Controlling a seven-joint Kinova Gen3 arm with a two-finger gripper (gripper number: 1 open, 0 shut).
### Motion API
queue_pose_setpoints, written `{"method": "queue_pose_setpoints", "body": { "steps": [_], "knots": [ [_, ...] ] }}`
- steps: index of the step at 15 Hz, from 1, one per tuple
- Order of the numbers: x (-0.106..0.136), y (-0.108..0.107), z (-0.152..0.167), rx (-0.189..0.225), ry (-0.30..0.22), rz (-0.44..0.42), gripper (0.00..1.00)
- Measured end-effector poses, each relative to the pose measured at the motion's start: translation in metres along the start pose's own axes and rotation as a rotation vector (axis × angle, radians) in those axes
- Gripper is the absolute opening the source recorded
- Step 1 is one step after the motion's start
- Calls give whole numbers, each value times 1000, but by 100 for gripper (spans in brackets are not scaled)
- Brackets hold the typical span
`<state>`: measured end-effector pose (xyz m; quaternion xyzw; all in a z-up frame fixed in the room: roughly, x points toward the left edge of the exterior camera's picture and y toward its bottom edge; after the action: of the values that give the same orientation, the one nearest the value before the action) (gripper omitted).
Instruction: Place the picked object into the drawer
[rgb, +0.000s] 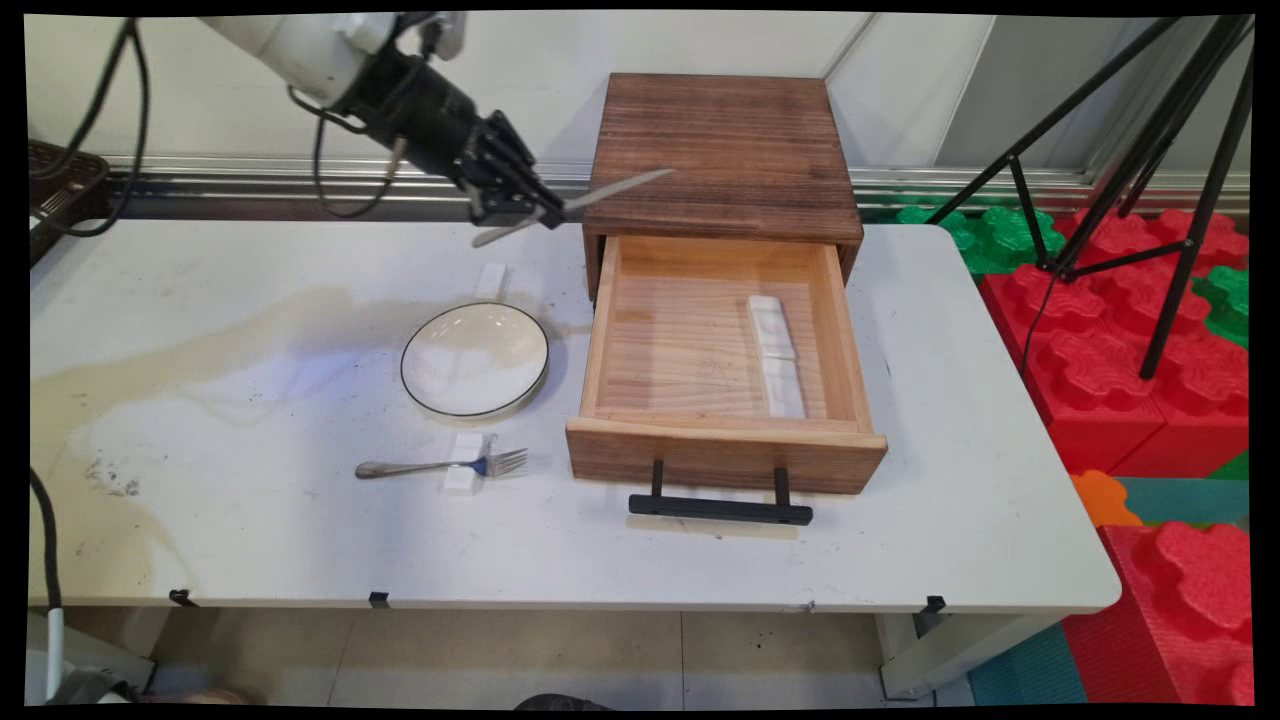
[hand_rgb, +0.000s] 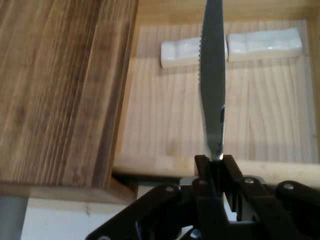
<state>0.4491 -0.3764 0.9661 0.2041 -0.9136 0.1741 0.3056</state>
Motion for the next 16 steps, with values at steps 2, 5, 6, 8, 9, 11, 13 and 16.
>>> {"method": "queue_pose_setpoints", "body": {
  "steps": [2,5,6,8,9,11,13,16],
  "knots": [
    [9,2,9,5,2,0,0],
    [22,4,27,12,2,2,0],
    [26,5,34,13,0,3,0],
    [34,6,50,13,-5,2,0],
    [38,7,59,12,-9,1,0],
    [45,9,77,10,-20,3,0],
    [52,10,95,7,-31,3,0],
    [63,14,120,-3,-43,3,0]
  ]
}}
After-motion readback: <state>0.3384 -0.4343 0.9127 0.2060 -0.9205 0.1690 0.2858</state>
